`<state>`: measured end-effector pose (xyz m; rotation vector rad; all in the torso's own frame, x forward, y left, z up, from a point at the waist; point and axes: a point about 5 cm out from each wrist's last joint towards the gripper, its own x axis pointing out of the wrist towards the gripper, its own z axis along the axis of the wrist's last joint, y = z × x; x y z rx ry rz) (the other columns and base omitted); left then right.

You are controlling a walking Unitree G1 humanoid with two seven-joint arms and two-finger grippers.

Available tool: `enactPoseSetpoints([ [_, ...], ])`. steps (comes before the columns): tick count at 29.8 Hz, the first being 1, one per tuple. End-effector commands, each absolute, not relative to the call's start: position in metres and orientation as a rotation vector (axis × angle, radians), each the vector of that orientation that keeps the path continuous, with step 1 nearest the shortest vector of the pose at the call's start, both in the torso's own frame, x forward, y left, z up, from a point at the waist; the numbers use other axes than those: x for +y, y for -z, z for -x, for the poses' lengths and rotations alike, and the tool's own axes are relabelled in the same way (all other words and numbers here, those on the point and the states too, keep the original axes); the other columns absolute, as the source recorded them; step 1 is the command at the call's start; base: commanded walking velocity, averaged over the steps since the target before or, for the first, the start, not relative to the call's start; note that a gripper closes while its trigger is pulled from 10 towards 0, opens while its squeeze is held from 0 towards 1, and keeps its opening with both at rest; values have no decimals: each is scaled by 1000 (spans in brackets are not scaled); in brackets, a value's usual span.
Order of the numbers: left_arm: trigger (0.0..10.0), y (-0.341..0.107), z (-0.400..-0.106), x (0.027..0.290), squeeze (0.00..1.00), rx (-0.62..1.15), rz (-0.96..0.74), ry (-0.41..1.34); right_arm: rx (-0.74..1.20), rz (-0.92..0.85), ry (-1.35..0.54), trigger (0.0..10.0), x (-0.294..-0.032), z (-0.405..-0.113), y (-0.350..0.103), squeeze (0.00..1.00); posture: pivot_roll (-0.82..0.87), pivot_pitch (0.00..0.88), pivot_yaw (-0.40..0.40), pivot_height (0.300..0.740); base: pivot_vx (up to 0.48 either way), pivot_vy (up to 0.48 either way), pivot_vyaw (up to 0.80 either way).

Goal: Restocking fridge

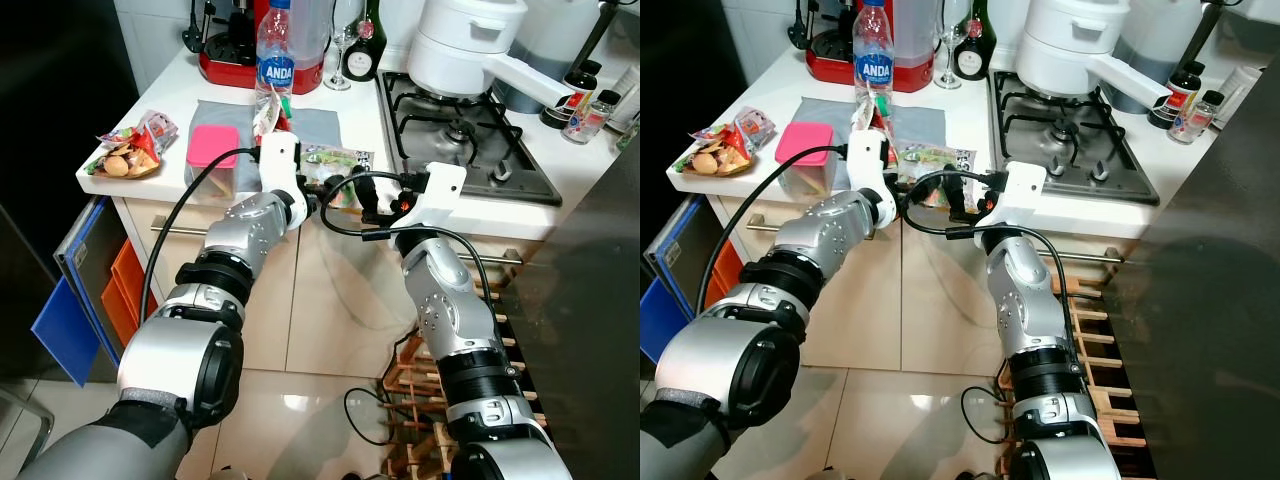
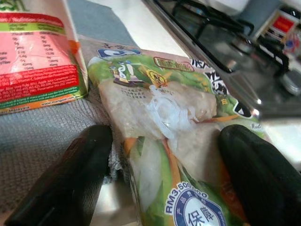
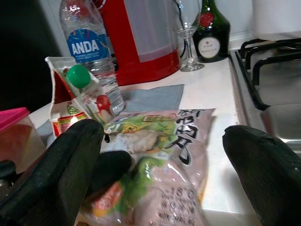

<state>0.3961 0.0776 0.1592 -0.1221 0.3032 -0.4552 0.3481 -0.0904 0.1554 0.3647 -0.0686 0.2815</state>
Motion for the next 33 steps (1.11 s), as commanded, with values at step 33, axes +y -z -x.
enactPoseSetpoints([
  [33, 0, -234, -408, 95, 0, -160, 82, 458, -47, -347, -294, 10000, -93, -352, -153, 0, -34, 0, -106, 740, 0, 0, 0],
])
